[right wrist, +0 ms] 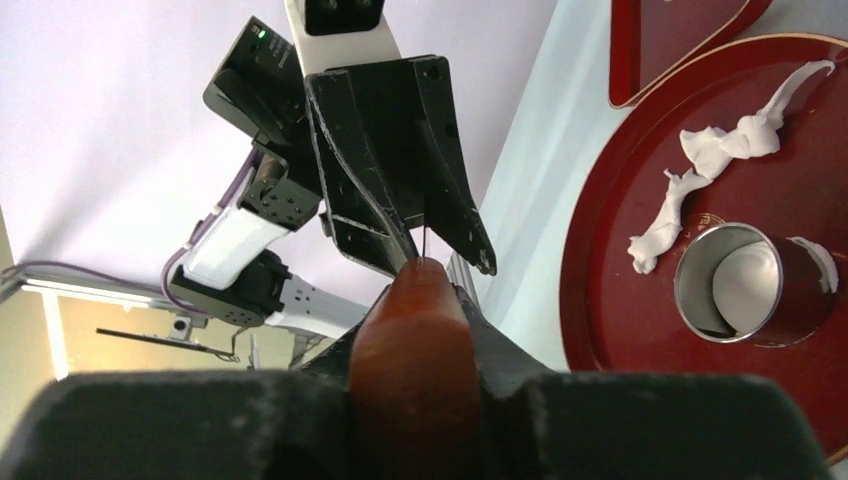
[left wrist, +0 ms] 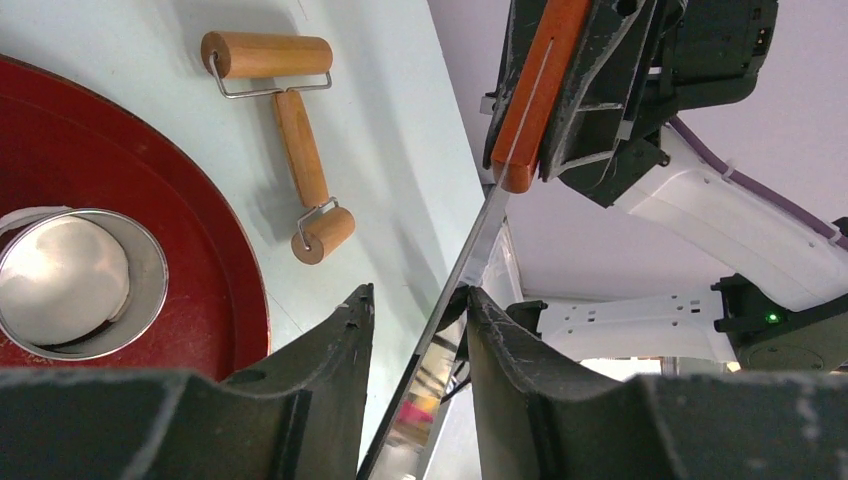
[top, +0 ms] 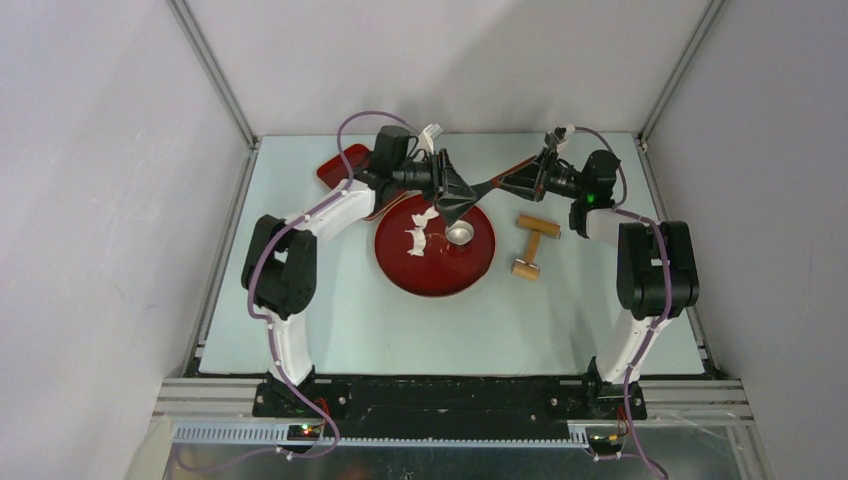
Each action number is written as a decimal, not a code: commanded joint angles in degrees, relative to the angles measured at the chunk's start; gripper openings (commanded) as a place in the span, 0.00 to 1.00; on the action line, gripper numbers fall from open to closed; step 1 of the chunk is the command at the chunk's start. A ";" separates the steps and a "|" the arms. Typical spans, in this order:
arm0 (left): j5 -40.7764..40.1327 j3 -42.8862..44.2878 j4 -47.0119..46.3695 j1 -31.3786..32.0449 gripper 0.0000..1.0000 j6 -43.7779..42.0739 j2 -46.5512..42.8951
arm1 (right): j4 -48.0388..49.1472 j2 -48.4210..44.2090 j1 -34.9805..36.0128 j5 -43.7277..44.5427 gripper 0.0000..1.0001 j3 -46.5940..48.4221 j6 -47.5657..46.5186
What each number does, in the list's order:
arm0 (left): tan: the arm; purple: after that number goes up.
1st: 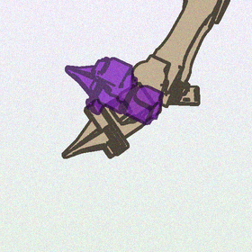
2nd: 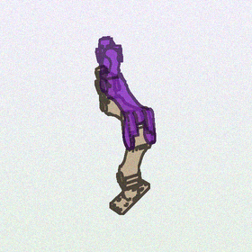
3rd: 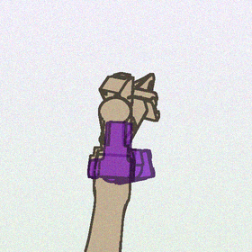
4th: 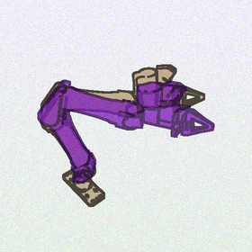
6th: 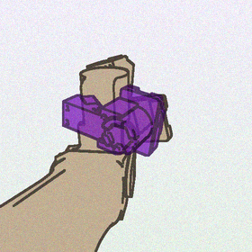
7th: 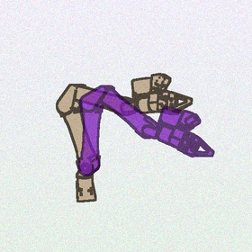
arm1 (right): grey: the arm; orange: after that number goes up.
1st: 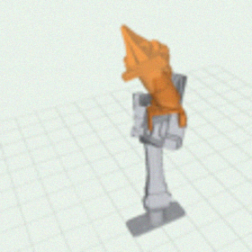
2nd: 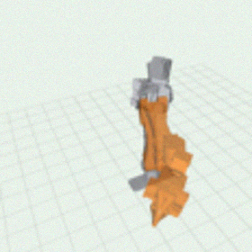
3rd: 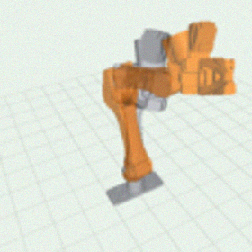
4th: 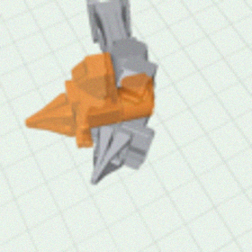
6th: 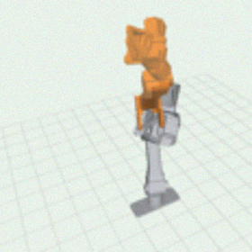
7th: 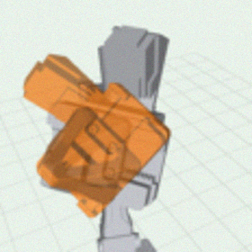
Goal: Roll out the dumpling wrappers from the dough
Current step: Pick up the spatula from the center of the board.
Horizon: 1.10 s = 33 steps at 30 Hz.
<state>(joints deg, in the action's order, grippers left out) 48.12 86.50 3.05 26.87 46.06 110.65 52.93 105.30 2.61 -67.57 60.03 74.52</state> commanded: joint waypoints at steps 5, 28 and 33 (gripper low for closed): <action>-0.50 -0.18 -0.56 -0.15 0.00 -1.13 -2.22 | 3.39 -2.39 -0.13 0.78 0.00 0.39 0.82; -0.21 -0.01 -0.49 0.84 0.00 -1.24 -1.58 | 6.85 -0.70 0.23 2.82 0.44 0.37 7.61; 0.08 0.14 -0.50 1.22 0.00 -1.17 -1.52 | 4.33 -0.03 0.72 3.44 0.49 0.43 5.69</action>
<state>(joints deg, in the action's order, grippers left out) 48.07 86.46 2.70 27.20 46.04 110.56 56.45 105.32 2.66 -65.80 59.79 81.28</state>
